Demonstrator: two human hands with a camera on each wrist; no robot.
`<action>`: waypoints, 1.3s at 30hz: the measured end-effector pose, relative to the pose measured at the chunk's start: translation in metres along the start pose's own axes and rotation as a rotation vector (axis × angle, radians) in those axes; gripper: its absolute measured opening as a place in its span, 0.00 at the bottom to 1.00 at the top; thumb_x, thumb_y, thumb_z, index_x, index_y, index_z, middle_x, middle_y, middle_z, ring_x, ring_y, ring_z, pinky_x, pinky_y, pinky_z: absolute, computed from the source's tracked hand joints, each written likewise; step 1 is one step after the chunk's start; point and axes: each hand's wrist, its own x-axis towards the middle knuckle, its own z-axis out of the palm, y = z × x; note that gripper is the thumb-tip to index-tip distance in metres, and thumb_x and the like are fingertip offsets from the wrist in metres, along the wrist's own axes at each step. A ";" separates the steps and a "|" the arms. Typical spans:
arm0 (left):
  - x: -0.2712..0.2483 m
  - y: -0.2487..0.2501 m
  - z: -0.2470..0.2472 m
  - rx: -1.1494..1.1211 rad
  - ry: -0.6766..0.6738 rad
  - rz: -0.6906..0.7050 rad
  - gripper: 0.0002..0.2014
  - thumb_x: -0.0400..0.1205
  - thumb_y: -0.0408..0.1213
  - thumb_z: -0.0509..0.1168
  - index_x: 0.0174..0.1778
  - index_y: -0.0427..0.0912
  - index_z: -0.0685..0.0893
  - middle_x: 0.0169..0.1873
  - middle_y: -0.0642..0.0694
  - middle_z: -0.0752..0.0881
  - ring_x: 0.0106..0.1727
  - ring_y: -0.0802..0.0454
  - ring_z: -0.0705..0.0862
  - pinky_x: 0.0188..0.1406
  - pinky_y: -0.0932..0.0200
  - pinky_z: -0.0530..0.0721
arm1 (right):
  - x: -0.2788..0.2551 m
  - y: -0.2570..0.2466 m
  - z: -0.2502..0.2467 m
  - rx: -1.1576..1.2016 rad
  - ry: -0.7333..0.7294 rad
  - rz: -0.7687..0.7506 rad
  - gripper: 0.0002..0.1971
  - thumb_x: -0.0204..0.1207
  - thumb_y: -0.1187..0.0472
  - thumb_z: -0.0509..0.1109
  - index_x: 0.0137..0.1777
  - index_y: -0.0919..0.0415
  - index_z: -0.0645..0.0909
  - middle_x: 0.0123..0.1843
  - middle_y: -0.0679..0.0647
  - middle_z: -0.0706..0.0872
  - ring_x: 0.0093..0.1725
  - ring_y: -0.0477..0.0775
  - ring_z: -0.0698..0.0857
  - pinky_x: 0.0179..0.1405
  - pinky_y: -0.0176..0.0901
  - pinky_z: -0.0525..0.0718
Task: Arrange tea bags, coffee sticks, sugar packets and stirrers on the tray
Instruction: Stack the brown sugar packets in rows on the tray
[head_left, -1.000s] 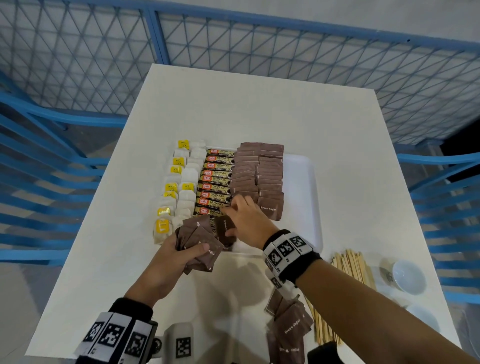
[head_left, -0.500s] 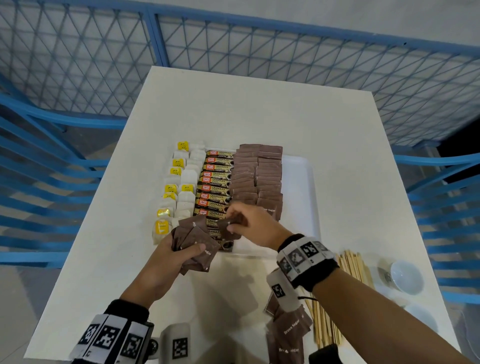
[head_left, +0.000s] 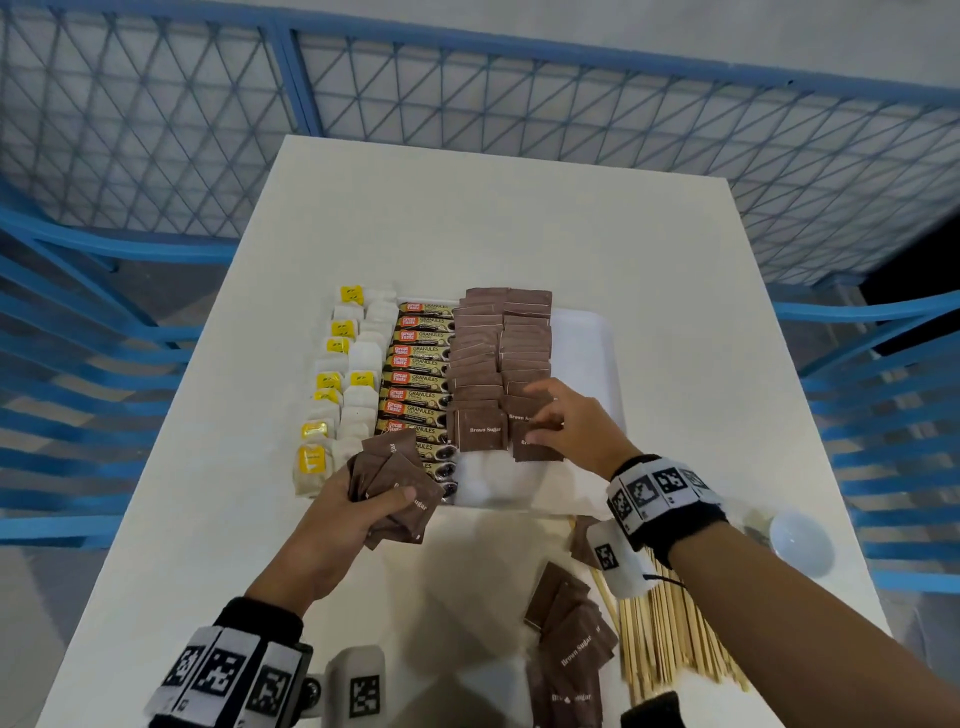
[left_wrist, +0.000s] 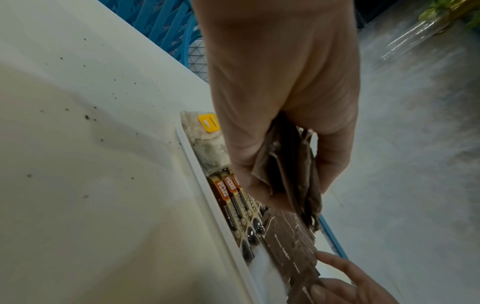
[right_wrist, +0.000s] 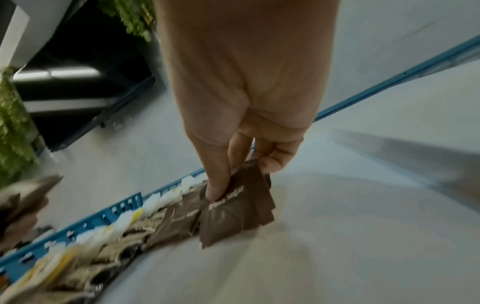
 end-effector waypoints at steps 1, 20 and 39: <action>0.001 -0.001 0.000 -0.001 -0.001 0.004 0.21 0.63 0.32 0.71 0.53 0.38 0.84 0.43 0.41 0.89 0.43 0.47 0.87 0.40 0.55 0.81 | 0.002 -0.001 0.002 -0.022 -0.002 -0.011 0.25 0.71 0.66 0.75 0.67 0.56 0.74 0.44 0.50 0.86 0.44 0.45 0.82 0.44 0.23 0.74; 0.007 -0.002 0.007 0.002 -0.020 0.025 0.12 0.74 0.20 0.68 0.52 0.34 0.81 0.28 0.51 0.87 0.25 0.60 0.83 0.17 0.70 0.74 | -0.008 0.023 0.019 -0.491 0.116 -0.248 0.15 0.66 0.58 0.79 0.50 0.60 0.83 0.49 0.58 0.81 0.48 0.60 0.77 0.52 0.53 0.79; 0.000 0.004 0.007 0.018 -0.014 0.008 0.17 0.67 0.29 0.74 0.52 0.40 0.83 0.42 0.40 0.89 0.44 0.43 0.84 0.38 0.53 0.77 | 0.007 -0.010 0.053 -0.603 0.181 -0.434 0.13 0.64 0.56 0.79 0.42 0.59 0.79 0.40 0.55 0.81 0.40 0.58 0.80 0.36 0.49 0.82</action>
